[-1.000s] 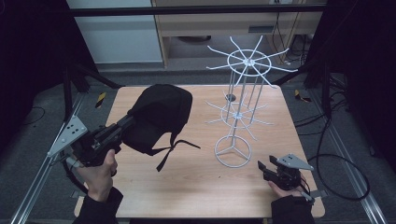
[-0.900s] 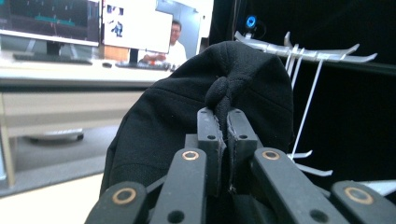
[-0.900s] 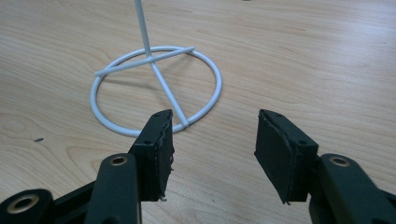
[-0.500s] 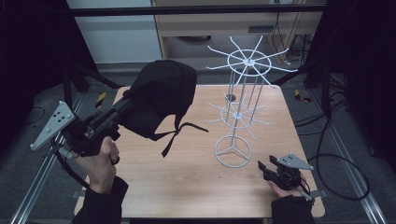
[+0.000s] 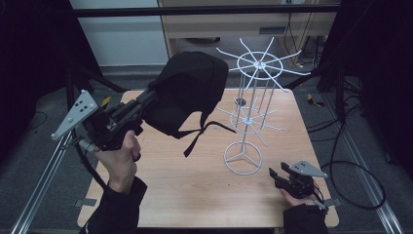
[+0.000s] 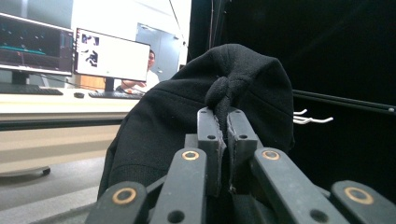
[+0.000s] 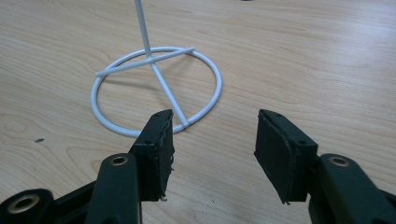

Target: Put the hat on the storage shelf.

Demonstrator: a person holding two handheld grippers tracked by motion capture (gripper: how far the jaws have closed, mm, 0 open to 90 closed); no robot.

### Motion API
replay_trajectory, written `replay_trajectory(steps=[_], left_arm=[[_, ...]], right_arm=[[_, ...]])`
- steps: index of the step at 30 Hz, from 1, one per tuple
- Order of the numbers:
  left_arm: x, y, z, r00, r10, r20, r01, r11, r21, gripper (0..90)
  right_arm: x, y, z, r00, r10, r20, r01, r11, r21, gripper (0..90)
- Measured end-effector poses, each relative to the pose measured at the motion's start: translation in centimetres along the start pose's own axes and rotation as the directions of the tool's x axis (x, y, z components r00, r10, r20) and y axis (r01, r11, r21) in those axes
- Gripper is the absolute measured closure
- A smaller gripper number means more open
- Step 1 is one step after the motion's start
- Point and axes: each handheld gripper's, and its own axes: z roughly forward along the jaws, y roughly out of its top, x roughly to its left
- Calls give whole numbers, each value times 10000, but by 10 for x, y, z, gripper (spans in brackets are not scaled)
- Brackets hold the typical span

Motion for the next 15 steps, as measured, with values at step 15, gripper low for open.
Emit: replay_trajectory(steps=[15], left_arm=[[2, -24, 15, 9991, -293, 294, 273, 9975, 657, 851]], right_arm=[[0, 0, 0, 10000, -44, 6, 44, 10000, -5, 466]])
